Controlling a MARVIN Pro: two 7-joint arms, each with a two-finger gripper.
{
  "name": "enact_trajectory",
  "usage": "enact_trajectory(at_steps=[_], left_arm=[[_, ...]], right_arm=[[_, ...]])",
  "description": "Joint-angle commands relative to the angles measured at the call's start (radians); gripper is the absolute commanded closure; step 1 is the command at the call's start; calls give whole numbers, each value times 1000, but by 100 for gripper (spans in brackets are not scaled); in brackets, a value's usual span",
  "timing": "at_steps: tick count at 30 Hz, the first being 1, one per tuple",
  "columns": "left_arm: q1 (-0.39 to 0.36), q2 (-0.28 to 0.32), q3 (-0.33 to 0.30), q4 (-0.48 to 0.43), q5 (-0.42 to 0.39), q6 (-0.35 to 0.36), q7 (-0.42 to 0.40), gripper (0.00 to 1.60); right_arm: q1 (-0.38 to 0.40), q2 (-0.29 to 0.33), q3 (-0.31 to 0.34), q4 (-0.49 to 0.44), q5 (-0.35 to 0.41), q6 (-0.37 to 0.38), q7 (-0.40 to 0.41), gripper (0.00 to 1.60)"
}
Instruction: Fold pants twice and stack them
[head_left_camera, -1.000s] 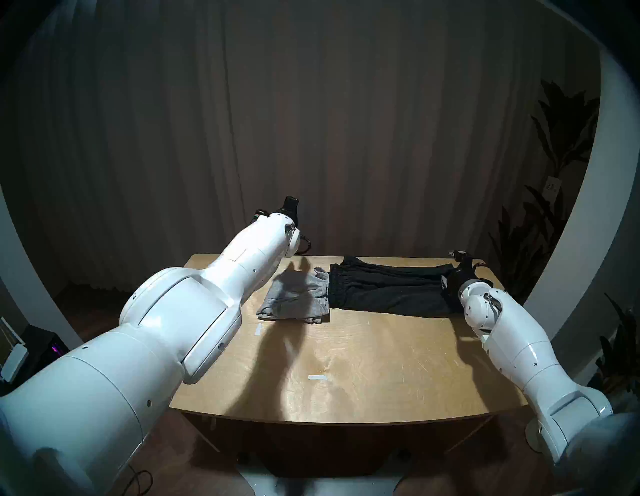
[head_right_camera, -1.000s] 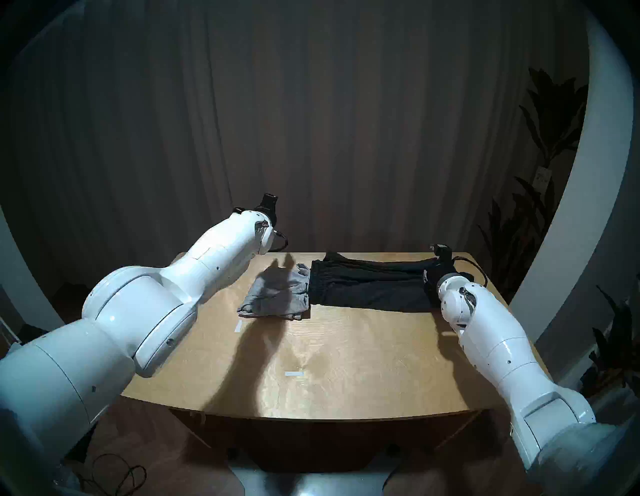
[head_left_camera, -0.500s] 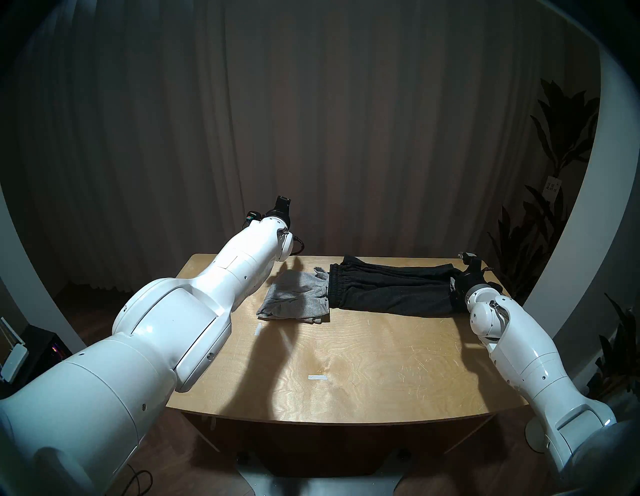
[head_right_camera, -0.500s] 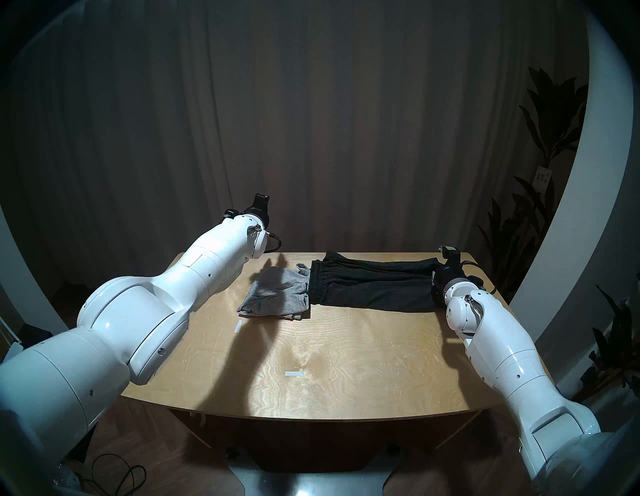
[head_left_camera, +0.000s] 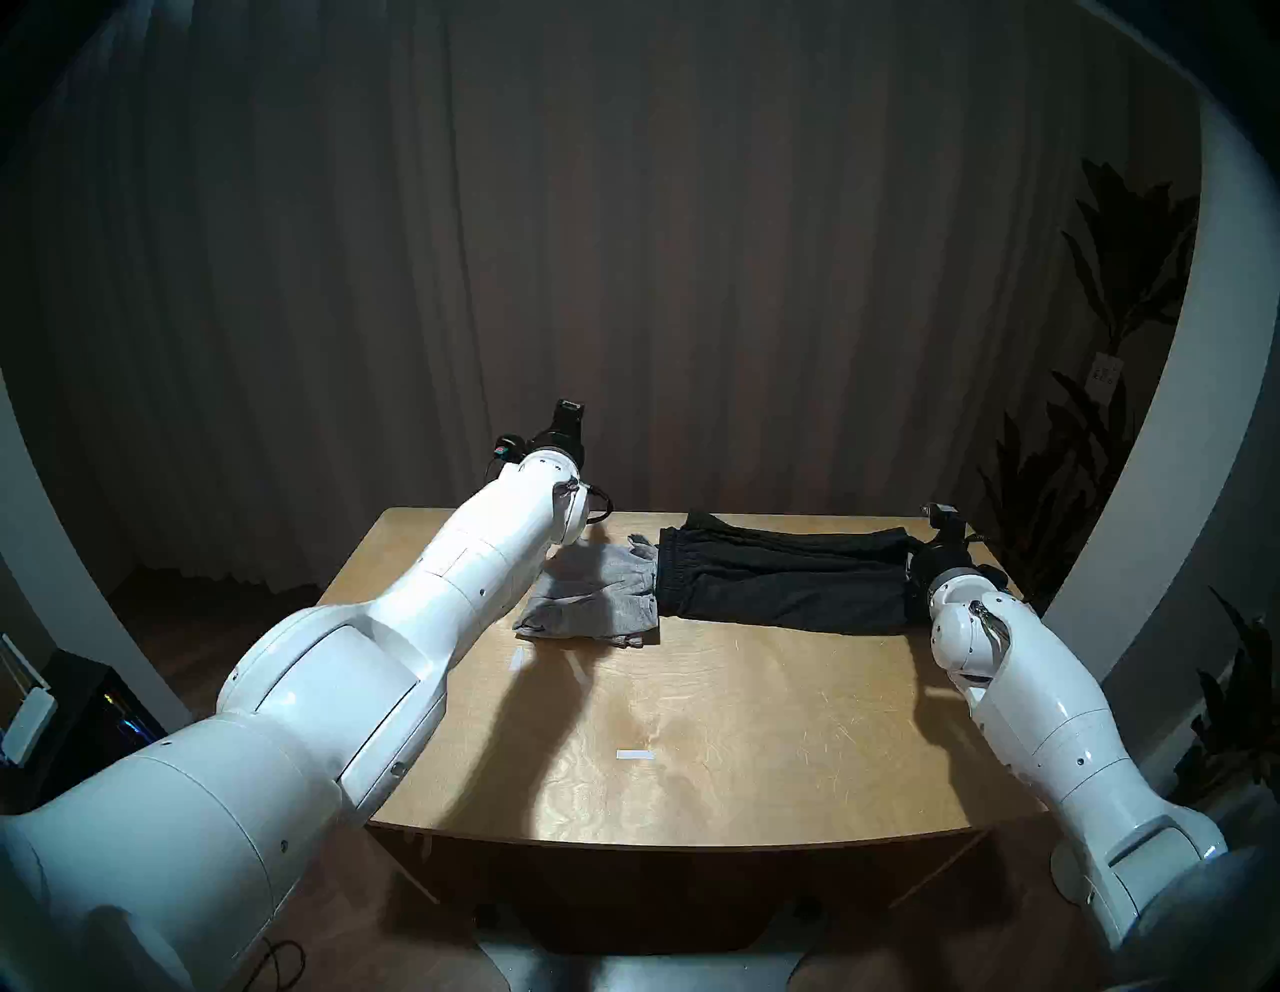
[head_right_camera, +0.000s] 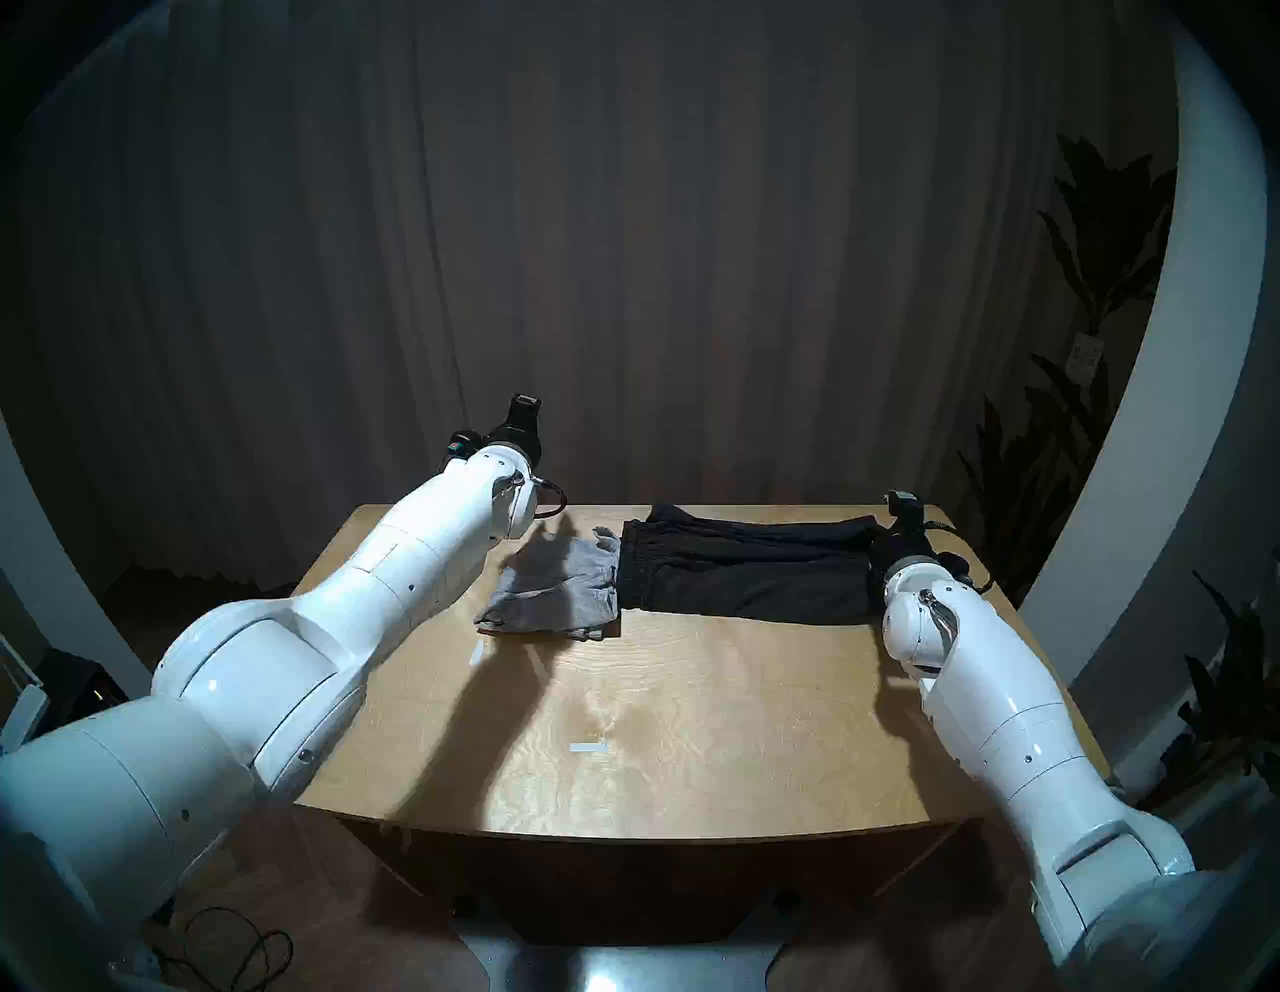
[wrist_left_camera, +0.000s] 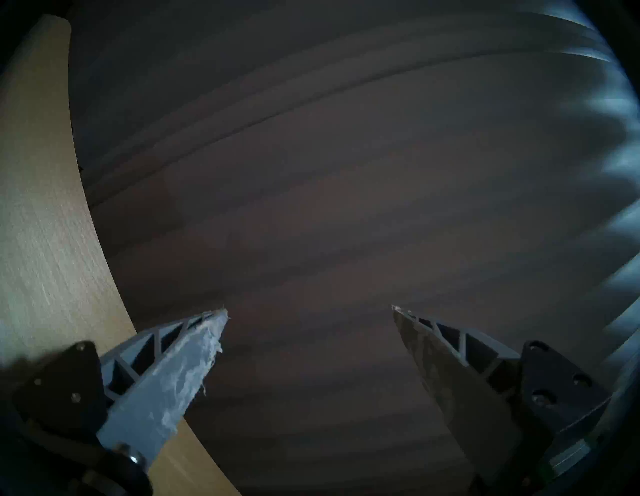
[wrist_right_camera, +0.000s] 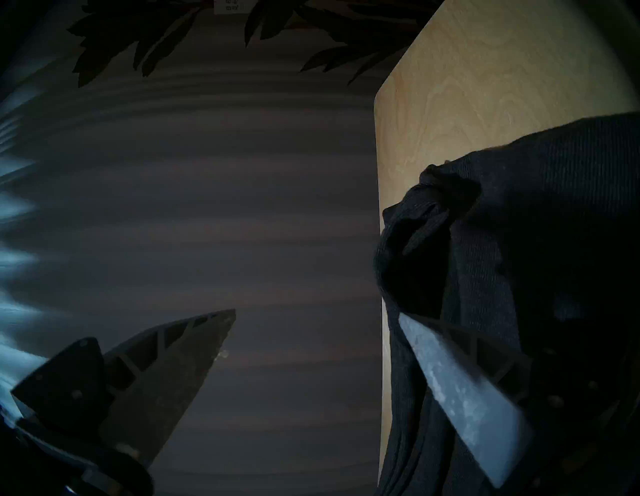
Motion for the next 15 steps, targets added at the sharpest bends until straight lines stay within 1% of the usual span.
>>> enact_trajectory(at_steps=[1, 3, 4, 6, 7, 9, 10, 11, 14, 15], left_arm=[[35, 33, -7, -115, 8, -34, -24, 0], [47, 39, -9, -137, 10, -42, -26, 0], [59, 48, -10, -161, 12, -48, -26, 0], [70, 55, -12, -176, 14, -57, -27, 0], [85, 66, -14, -209, 16, -62, -24, 0], [97, 73, -15, -225, 19, -72, -25, 0], [109, 82, -17, -253, 20, -77, -23, 0], [108, 80, -18, -243, 22, -81, -26, 0], [137, 99, -21, -305, 26, -93, -21, 0], [136, 98, -21, -300, 27, -96, -23, 0]], right_arm=[[64, -24, -11, 29, -21, -29, -5, 0], [76, -29, -17, 43, -27, -34, -7, 0], [85, -33, -22, 56, -30, -36, -8, 0], [99, -40, -29, 75, -35, -40, -10, 0], [107, -44, -33, 86, -38, -42, -11, 0], [124, -52, -42, 105, -43, -46, -13, 0], [134, -57, -47, 115, -46, -48, -14, 0], [142, -61, -51, 123, -48, -49, -15, 0], [171, -76, -64, 152, -55, -54, -18, 0], [180, -81, -68, 160, -57, -55, -19, 0]])
